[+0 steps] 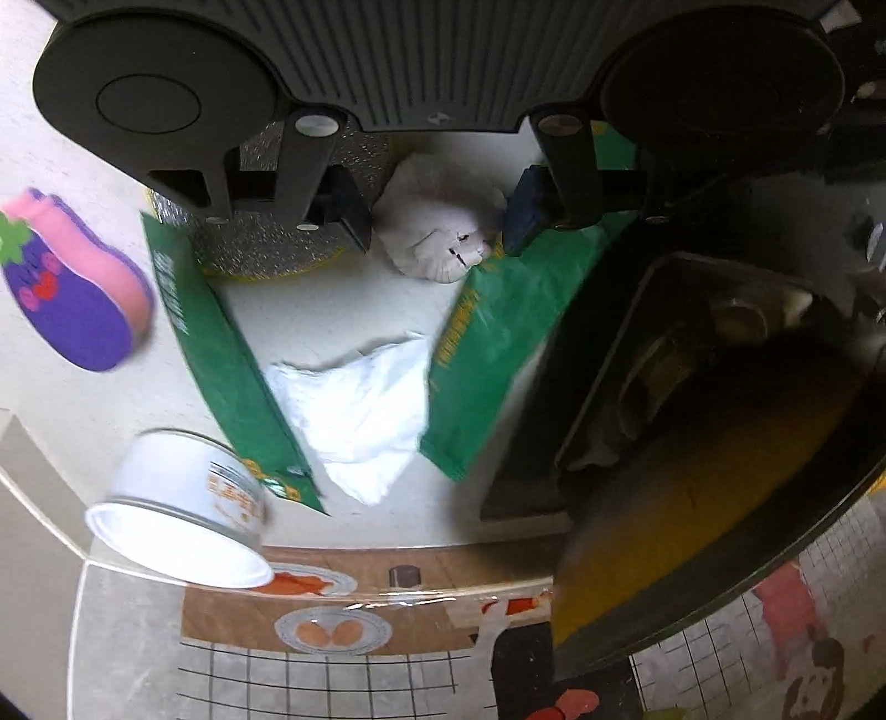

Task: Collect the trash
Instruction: 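Move both grippers back over the counter toward the garlic bulb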

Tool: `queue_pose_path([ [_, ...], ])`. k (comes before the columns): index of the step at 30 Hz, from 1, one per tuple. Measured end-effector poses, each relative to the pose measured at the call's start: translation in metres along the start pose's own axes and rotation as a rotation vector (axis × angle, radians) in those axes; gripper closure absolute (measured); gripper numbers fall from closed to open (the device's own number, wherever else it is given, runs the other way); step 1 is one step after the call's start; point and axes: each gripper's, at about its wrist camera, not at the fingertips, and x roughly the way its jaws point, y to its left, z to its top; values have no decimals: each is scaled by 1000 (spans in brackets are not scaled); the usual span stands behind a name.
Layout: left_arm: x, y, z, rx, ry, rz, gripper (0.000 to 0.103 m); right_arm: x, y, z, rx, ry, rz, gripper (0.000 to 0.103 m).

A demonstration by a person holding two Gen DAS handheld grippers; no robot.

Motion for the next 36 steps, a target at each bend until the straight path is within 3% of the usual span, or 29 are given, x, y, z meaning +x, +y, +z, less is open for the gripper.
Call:
queue_pose_path([
  [7, 5, -24, -6, 29, 22, -27, 79, -35, -34, -29, 26, 10, -62, 51],
  [18, 3, -52, -6, 68, 8, -59, 79, -68, -25, -68, -18, 16, 7, 51],
  [20, 2, -55, -7, 77, 5, -56, 79, -75, -24, -69, -30, -1, 1, 47],
  [23, -3, -55, -10, 92, -24, -64, 79, -93, -32, -70, -4, -62, -20, 34],
  [25, -4, -55, -14, 103, -30, -43, 79, -104, -43, -71, 35, -99, -56, 33],
  [28, 2, -60, -17, 116, 31, -8, 79, -118, -61, -78, 91, -142, -144, 33],
  [33, 10, -95, -23, 243, 77, -83, 79, -131, -90, -96, 201, -150, -221, 33],
  [36, 17, -118, -28, 363, 64, -50, 79, -135, -99, -107, 254, -143, -242, 33],
])
